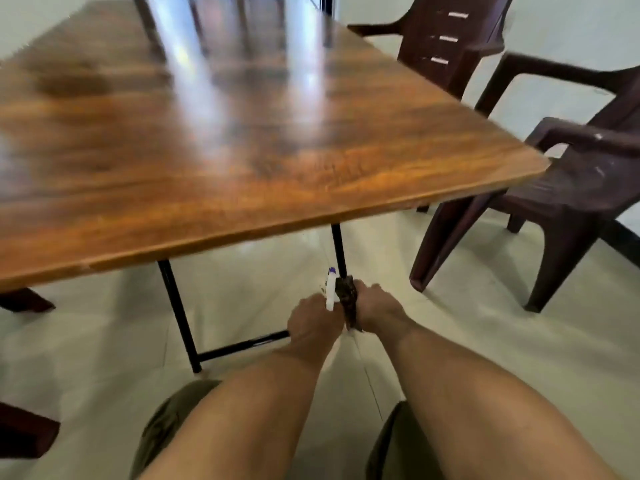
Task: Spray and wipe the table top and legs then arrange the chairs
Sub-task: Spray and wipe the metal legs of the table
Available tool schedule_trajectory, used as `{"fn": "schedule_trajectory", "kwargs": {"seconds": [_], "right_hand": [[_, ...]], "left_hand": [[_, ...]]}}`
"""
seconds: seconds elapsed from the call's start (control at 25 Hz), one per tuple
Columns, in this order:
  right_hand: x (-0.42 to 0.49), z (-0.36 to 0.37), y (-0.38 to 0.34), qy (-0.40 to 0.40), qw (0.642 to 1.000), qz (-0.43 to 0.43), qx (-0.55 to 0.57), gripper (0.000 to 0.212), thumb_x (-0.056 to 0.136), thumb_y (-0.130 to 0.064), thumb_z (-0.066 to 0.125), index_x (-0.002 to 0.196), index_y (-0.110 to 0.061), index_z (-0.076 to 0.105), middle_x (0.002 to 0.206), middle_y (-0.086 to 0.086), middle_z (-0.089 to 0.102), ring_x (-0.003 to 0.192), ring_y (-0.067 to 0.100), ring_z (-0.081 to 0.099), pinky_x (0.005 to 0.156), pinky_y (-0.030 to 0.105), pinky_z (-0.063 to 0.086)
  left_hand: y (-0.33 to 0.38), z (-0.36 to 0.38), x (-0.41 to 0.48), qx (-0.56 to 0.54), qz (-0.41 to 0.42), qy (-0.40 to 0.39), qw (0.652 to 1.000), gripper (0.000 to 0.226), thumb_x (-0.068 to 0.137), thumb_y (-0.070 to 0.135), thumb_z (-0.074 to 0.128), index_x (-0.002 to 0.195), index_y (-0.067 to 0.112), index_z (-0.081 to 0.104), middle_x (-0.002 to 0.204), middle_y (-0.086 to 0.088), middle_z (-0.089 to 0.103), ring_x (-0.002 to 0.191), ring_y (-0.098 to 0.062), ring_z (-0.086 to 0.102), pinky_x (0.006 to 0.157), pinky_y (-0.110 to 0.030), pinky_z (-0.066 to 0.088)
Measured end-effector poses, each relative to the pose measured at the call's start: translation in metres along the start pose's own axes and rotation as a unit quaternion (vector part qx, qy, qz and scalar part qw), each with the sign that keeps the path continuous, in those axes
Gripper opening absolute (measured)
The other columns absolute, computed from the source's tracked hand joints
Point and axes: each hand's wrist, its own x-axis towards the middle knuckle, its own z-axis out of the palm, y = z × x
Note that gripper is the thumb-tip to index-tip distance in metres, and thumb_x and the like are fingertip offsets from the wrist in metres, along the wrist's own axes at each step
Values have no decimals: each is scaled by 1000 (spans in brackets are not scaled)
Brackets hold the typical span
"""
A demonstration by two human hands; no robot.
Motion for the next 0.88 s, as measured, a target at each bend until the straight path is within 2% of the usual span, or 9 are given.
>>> {"fn": "schedule_trajectory", "kwargs": {"seconds": [0.12, 0.24, 0.32, 0.44, 0.56, 0.64, 0.88], "right_hand": [[-42, -26, -3, -29, 998, 11, 61, 42, 93, -40, 46, 134, -29, 43, 118, 14, 59, 107, 39, 61, 90, 43, 52], [-94, -60, -14, -59, 993, 43, 92, 47, 95, -43, 43, 141, -39, 36, 123, 12, 58, 111, 35, 60, 89, 39, 50], [-135, -84, -19, -84, 990, 60, 96, 51, 96, -41, 44, 145, -39, 33, 125, 12, 57, 113, 35, 59, 92, 38, 50], [-202, -134, -20, -76, 985, 89, 126, 55, 88, -38, 48, 142, -39, 37, 120, 10, 60, 108, 34, 61, 90, 38, 52], [-257, -182, -17, -54, 980, 118, 152, 49, 85, -41, 49, 134, -36, 44, 114, 10, 62, 104, 35, 62, 87, 38, 53], [-290, -212, -11, -30, 972, 155, 172, 50, 86, -46, 49, 135, -37, 45, 114, 11, 64, 104, 35, 63, 87, 37, 53], [-365, -268, 6, 49, 932, 278, 228, 46, 88, -45, 49, 133, -36, 46, 109, 10, 64, 100, 36, 64, 86, 40, 56]], "left_hand": [[20, -29, -41, -76, -30, -49, 995, 23, 91, 37, 54, 87, 17, 66, 92, -6, 73, 88, -30, 70, 75, -35, 56], [40, -66, -90, -79, -48, -81, 992, 21, 96, 40, 52, 95, 25, 68, 103, -4, 74, 93, -27, 69, 74, -30, 50], [53, -95, -125, -77, -48, -109, 990, 22, 97, 44, 52, 93, 26, 65, 101, -3, 74, 84, -22, 66, 70, -28, 48], [82, -147, -172, -24, 3, -137, 990, 26, 93, 48, 56, 88, 23, 63, 86, -2, 71, 73, -22, 63, 64, -30, 51], [116, -192, -203, 19, 50, -183, 982, 21, 87, 37, 60, 72, 23, 55, 73, -1, 67, 71, -27, 68, 62, -34, 55], [143, -215, -215, 39, 84, -208, 974, 20, 80, 36, 62, 68, 24, 51, 75, -4, 71, 72, -28, 72, 67, -39, 60], [220, -239, -251, 64, 201, -271, 939, 26, 82, 29, 76, 81, 27, 51, 90, -8, 72, 80, -31, 74, 76, -45, 62]]}}
